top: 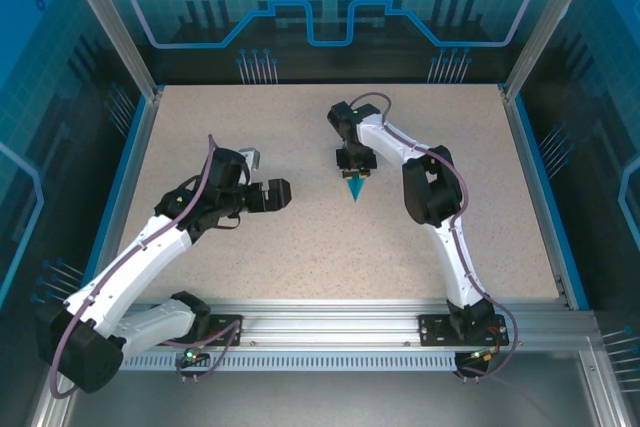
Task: Fold a paper plane with a square sheet of paper (fold left side to right side)
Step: Place the paper plane at the center of the table.
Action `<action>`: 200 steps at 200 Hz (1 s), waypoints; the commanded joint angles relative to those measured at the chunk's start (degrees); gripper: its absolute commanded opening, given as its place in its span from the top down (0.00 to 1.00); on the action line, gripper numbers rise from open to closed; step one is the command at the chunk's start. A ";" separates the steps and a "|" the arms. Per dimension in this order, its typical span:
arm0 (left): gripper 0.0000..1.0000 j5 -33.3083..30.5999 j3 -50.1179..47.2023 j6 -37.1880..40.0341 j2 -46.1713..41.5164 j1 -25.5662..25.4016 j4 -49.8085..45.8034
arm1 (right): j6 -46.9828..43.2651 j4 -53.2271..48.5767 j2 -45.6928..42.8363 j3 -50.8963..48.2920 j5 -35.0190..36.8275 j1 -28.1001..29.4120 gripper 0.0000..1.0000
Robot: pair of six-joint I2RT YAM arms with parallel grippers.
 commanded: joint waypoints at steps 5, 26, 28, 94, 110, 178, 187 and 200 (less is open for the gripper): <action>0.01 1.67 2.31 0.01 0.37 0.84 -1.40 | -0.41 -2.77 -1.35 0.94 0.74 -0.12 0.71; 0.01 2.62 2.49 -0.90 0.46 1.67 -1.37 | -0.53 -3.04 -3.09 0.15 1.65 0.31 0.68; 0.01 2.71 2.49 -1.01 0.48 1.79 -1.36 | -0.50 -3.09 -3.26 0.03 1.81 0.35 0.68; 0.01 7.53 2.07 -3.96 -0.30 5.64 -0.71 | -0.22 -2.31 -13.89 -8.08 2.78 1.98 0.57; 0.01 8.26 2.14 -4.72 -1.00 7.23 -0.70 | -0.22 -1.71 -18.60 -11.69 3.73 2.41 0.53; 0.01 2.84 0.25 -6.16 -3.78 17.16 3.10 | -4.49 9.69 -48.72 -35.78 8.47 0.15 0.36; 0.01 1.44 -0.03 -5.74 -3.92 18.25 3.91 | -5.44 11.83 -53.09 -39.17 8.71 -0.92 0.34; 0.01 -2.09 -0.41 -5.08 -4.02 19.37 4.94 | -6.48 15.93 -58.98 -44.94 8.69 -2.96 0.30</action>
